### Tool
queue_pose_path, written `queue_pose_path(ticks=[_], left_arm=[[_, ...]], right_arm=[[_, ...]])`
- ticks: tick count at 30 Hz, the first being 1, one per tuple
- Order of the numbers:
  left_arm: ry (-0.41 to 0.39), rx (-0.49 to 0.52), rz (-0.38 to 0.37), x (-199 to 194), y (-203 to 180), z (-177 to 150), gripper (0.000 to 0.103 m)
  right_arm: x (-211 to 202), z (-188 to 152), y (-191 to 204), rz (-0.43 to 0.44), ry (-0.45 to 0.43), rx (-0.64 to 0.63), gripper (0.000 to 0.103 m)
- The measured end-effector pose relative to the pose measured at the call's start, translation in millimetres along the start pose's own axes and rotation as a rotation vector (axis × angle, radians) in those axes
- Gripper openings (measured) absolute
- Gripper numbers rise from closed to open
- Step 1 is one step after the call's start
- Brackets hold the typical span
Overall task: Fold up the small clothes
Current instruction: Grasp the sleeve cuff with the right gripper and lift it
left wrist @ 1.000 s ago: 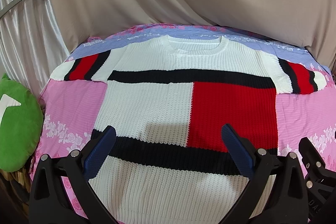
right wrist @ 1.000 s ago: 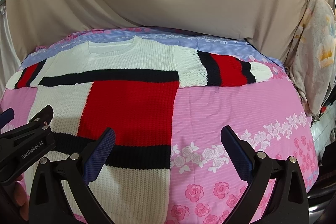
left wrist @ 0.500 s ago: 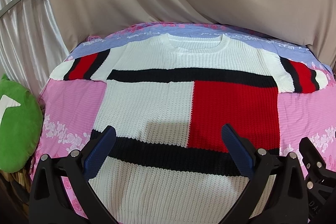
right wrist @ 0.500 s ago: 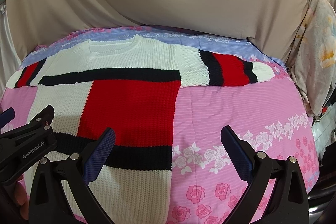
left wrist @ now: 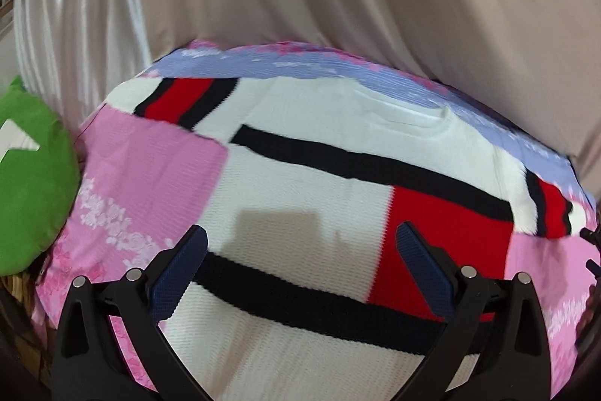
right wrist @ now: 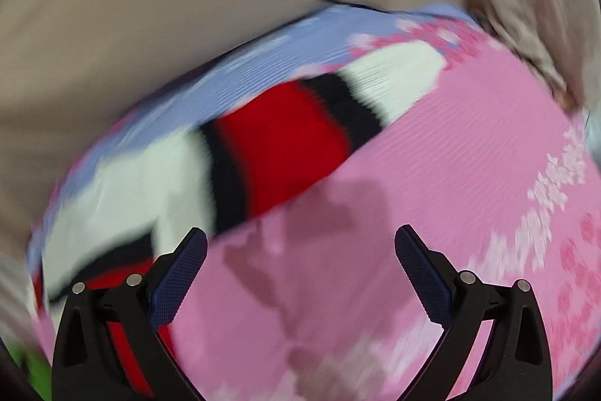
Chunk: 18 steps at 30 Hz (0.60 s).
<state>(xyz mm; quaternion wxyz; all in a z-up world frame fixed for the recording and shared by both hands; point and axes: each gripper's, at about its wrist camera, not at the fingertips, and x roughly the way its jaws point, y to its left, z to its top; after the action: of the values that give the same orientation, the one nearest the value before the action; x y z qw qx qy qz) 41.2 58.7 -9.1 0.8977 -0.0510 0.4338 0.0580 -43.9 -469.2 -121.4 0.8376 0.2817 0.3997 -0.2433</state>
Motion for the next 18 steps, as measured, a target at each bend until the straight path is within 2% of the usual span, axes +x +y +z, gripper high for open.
queue_pose_path(ticks=[3, 4, 8, 9, 10, 11, 12, 14, 15, 16, 18], left_arm=[[0.027, -0.067, 0.010, 6, 17, 4, 0.098], [0.039, -0.097, 0.009, 8, 24, 4, 0.098], [0.056, -0.163, 0.039, 15, 39, 6, 0.098], [0.059, -0.167, 0.050, 17, 40, 8, 0.098], [0.059, -0.167, 0.056, 19, 40, 9, 0.098], [0.058, -0.163, 0.061, 21, 40, 11, 0.098], [0.055, -0.157, 0.066, 23, 39, 13, 0.098], [0.049, -0.145, 0.056, 27, 37, 17, 0.098], [0.048, -0.133, 0.052, 29, 34, 19, 0.098], [0.045, -0.122, 0.043, 31, 32, 21, 0.098], [0.035, -0.104, 0.026, 34, 29, 25, 0.098]], right_arm=[[44, 50, -47, 0.007, 0.011, 0.128, 0.094], [56, 60, -56, 0.003, 0.020, 0.153, 0.094], [97, 80, -85, 0.038, 0.046, 0.269, 0.081], [96, 80, -86, 0.044, 0.007, 0.280, 0.070], [98, 82, -85, 0.101, -0.012, 0.278, 0.053], [102, 82, -83, 0.127, 0.009, 0.282, 0.015], [104, 82, -82, 0.141, 0.026, 0.297, 0.008], [85, 83, -74, 0.221, -0.034, 0.321, 0.007], [64, 86, -57, 0.260, -0.079, 0.284, 0.007], [47, 89, -41, 0.282, -0.114, 0.237, 0.007], [-4, 91, 20, 0.375, -0.188, 0.068, 0.007]])
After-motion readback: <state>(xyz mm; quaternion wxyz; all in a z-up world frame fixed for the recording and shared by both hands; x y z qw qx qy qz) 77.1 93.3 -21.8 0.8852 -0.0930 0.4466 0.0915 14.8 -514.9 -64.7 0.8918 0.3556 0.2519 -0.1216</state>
